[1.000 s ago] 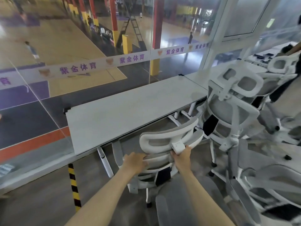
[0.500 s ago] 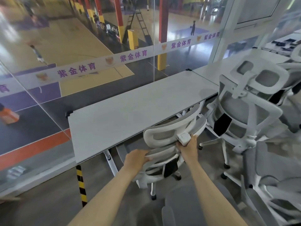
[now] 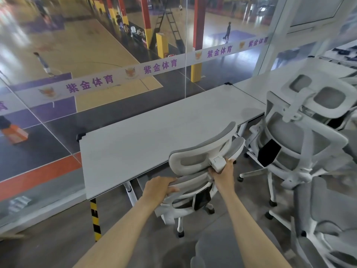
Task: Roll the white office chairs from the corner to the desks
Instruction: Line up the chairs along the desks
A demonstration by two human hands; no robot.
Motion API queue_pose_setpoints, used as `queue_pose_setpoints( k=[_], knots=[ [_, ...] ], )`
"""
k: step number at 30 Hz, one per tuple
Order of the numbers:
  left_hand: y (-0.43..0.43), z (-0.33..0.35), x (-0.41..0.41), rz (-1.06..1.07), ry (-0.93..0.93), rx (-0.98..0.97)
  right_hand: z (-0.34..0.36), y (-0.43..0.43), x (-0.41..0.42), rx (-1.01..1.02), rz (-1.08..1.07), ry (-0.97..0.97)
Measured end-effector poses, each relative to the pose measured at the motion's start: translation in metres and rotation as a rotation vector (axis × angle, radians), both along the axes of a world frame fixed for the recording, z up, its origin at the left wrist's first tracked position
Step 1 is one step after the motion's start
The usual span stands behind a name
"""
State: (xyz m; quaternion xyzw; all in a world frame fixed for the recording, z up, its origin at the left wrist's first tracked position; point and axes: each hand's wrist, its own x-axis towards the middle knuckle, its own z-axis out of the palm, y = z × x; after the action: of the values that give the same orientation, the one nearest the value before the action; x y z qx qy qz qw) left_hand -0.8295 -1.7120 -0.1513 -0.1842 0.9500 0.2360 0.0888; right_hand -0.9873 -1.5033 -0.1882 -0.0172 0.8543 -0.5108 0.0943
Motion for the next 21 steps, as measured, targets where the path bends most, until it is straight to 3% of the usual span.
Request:
queue_pose_setpoints(
  k=[12,21],
  knots=[
    [0.012,0.004,0.011,0.089,0.016,0.079,0.004,0.003,0.009,-0.006,0.017,0.006],
    [0.019,0.026,0.025,0.037,-0.154,0.006,0.013,0.034,0.027,0.042,0.148,-0.053]
  ],
)
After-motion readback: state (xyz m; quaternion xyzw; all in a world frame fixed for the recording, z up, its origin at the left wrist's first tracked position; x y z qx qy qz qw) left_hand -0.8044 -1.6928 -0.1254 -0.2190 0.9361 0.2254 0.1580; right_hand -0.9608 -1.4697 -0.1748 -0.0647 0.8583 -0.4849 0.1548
